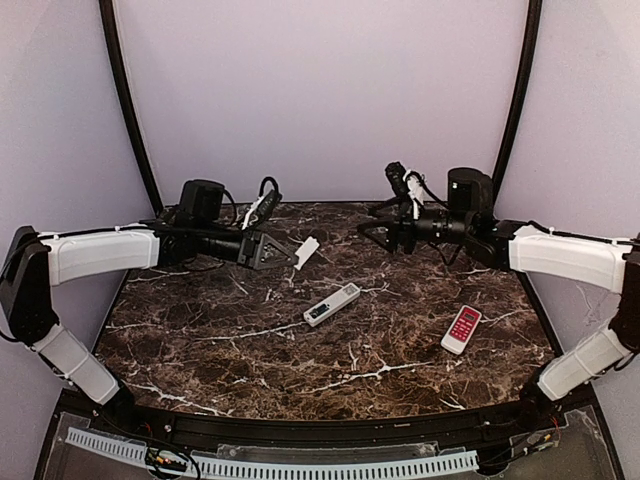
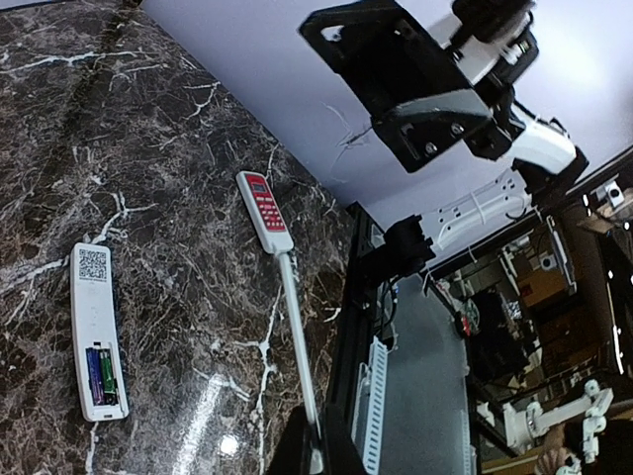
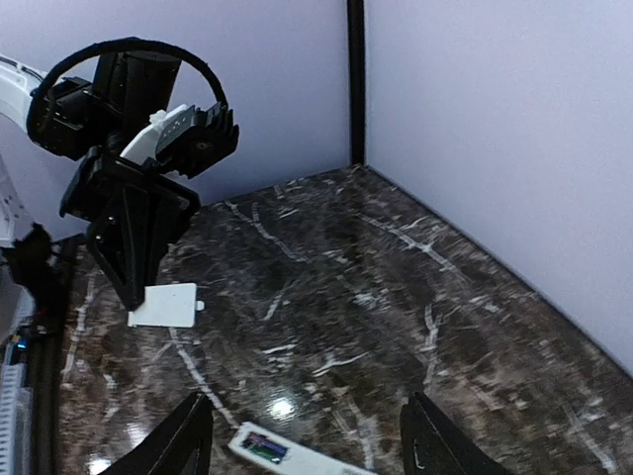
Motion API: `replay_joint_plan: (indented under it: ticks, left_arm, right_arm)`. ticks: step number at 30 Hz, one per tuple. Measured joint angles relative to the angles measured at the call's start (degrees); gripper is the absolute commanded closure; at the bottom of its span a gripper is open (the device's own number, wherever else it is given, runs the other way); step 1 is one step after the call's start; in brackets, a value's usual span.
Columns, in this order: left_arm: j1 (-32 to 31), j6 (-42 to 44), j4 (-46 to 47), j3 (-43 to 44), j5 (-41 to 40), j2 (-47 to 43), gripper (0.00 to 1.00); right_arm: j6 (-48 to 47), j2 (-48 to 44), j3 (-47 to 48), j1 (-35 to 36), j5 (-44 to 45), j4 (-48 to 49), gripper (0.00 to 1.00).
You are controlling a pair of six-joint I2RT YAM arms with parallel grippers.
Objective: Load the batteries into the remote control
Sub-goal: Pass from the left arm to the right
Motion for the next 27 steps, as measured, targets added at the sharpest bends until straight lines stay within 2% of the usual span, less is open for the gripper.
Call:
replay_joint_plan:
  ticks: [6, 11, 16, 27]
  left_arm:
    - [-3.32, 10.97, -5.05, 0.02, -0.33, -0.79, 1.0]
    - [-4.72, 15.78, -6.56, 0.07, -0.66, -0.85, 1.0]
    - [-5.77, 18.75, -9.05, 1.57, -1.42, -0.85, 1.0]
    - [-8.17, 21.77, -10.78, 3.39, -2.58, -0.83, 1.0]
  right_arm:
    - [17.35, 9.46, 2.03, -2.4, -23.45, 0.09, 0.51]
    - [26.77, 12.2, 2.23, -2.4, -33.57, 2.71, 0.52]
    - [32.06, 13.27, 4.09, -2.03, -39.06, 6.23, 0.56]
    - [31.32, 16.31, 8.39, 0.59, -41.0, 3.19, 0.61]
